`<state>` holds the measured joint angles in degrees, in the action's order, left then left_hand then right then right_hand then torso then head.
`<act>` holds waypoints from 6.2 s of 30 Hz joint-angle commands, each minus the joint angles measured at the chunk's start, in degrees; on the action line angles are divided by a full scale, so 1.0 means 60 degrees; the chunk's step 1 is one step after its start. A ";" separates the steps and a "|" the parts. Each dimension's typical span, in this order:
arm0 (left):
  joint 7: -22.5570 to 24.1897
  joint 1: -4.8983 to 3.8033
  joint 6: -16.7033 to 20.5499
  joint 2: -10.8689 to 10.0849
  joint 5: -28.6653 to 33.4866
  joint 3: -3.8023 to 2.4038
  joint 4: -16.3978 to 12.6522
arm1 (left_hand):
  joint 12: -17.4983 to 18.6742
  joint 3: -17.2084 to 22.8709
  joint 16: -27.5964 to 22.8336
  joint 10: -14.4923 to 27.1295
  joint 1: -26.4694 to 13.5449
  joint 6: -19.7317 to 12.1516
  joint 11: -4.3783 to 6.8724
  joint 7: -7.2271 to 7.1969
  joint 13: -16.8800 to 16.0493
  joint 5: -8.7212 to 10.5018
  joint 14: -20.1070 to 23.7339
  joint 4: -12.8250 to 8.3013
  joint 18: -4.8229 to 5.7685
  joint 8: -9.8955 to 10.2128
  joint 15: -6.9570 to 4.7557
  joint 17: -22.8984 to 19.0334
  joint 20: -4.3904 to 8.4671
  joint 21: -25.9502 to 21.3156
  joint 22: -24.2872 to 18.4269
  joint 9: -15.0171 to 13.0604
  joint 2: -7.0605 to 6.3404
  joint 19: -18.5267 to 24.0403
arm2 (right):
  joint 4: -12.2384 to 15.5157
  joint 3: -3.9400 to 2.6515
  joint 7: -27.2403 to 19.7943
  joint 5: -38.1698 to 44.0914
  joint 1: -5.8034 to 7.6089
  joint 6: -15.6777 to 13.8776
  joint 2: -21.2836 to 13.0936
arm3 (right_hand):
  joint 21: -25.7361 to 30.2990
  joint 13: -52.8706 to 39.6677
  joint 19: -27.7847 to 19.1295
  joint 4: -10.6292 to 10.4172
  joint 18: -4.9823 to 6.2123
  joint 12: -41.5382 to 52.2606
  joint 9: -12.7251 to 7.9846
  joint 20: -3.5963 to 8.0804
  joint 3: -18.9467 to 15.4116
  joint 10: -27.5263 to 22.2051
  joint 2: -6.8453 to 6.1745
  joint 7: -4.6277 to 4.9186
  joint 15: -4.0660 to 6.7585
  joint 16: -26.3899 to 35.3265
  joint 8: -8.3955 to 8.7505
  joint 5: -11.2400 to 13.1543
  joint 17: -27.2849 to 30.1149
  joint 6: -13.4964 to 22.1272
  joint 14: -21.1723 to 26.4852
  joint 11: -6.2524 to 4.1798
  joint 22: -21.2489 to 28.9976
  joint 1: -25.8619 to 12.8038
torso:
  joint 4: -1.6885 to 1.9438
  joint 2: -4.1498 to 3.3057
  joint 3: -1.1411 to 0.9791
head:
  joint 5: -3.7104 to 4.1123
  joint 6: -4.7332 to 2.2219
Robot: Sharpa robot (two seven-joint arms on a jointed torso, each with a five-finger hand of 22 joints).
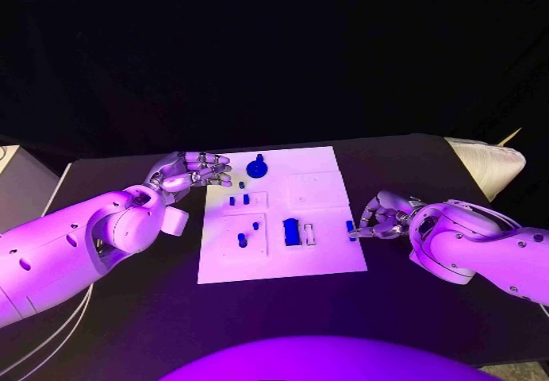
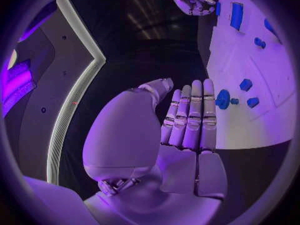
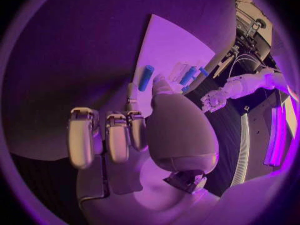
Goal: Assemble the parts on the task board
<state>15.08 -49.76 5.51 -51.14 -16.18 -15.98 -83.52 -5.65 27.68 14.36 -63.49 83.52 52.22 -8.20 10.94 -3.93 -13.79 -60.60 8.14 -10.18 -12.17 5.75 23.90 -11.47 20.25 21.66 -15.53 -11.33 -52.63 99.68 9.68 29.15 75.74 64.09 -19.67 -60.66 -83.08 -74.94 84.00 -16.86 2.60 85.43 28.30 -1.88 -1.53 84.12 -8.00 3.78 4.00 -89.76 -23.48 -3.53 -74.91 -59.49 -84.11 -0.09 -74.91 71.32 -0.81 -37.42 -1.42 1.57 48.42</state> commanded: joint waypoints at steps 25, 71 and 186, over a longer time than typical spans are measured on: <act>0.0056 0.0049 -0.0149 -0.0038 0.0053 -0.0006 -0.0009 | 0.0058 0.0001 -0.0056 -0.0068 0.0002 0.0027 -0.0019 0.0028 0.0008 -0.0049 -0.0061 0.0067 -0.0009 0.0043 -0.0001 0.0025 -0.0009 -0.0049 -0.0016 0.0005 0.0036 -0.0068 | -0.0121 0.0001 0.0796 0.0840 -0.0232 -0.0437 0.0537 | 0.0035 -0.2128 0.0721 0.0083 -0.0174 -0.0025 -0.0084 0.0085 0.1123 0.0611 0.0033 -0.0083 0.0105 -0.0041 0.0061 -0.1201 -0.2515 -0.0030 -0.0981 -0.0140 -0.1844 0.1232 | 0.0008 0.0002 -0.0001 | -0.0040 0.0107; 0.0011 0.0049 -0.0173 -0.0064 0.0053 -0.0005 -0.0050 | 0.0073 0.0005 -0.0074 -0.0075 -0.0007 0.0031 -0.0025 0.0044 0.0007 -0.0052 -0.0059 0.0085 -0.0007 0.0043 0.0004 0.0038 -0.0012 -0.0067 -0.0023 0.0003 0.0042 -0.0071 | 0.0611 -0.0029 0.0430 -0.1266 0.0201 -0.1326 0.1264 | -0.0039 -0.2172 0.0761 0.0201 -0.0198 0.0019 -0.0139 0.0122 0.4316 0.0651 -0.0820 -0.0094 0.0128 -0.0041 0.0142 -0.3176 -0.2515 -0.0141 -0.0981 -0.0163 -0.1948 0.0840 | 0.0006 0.0006 0.0012 | -0.0031 0.0118; -0.0083 0.0048 -0.0171 -0.0163 0.0052 -0.0004 -0.0083 | 0.0135 0.0027 -0.0129 -0.0057 0.0018 0.0004 -0.0036 0.0044 0.0012 -0.0063 -0.0044 0.0095 -0.0006 0.0065 0.0013 0.0076 -0.0017 -0.0122 -0.0041 0.0006 0.0030 -0.0075 | -0.0092 0.0064 0.0789 -0.0792 -0.0067 -0.0254 0.2004 | 0.0011 -0.2252 0.0771 0.0150 -0.0198 0.0095 -0.0125 0.0107 0.2140 0.0704 -0.0660 -0.0103 0.0119 -0.0041 -0.0095 -0.0112 -0.2515 -0.0148 -0.0981 -0.0155 -0.2014 0.0311 | -0.0011 0.0010 -0.0003 | -0.0097 0.0262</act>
<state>14.21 -49.52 4.85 -52.23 -16.16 -15.97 -83.90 -5.03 27.67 13.86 -63.70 83.52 52.22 -8.41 10.94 -3.93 -13.79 -60.60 8.46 -10.18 -12.17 5.75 24.30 -11.47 19.80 21.48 -15.53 -11.33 -52.63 99.07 10.06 35.76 70.25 63.77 -22.55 -48.52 -83.30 -74.94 84.00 -15.89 2.13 86.17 27.60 -1.46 11.66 83.94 -12.01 3.07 4.42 -89.76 -23.93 -4.72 -74.91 -60.59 -84.12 -0.70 -74.95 72.66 -0.83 -37.35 -1.46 0.99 50.01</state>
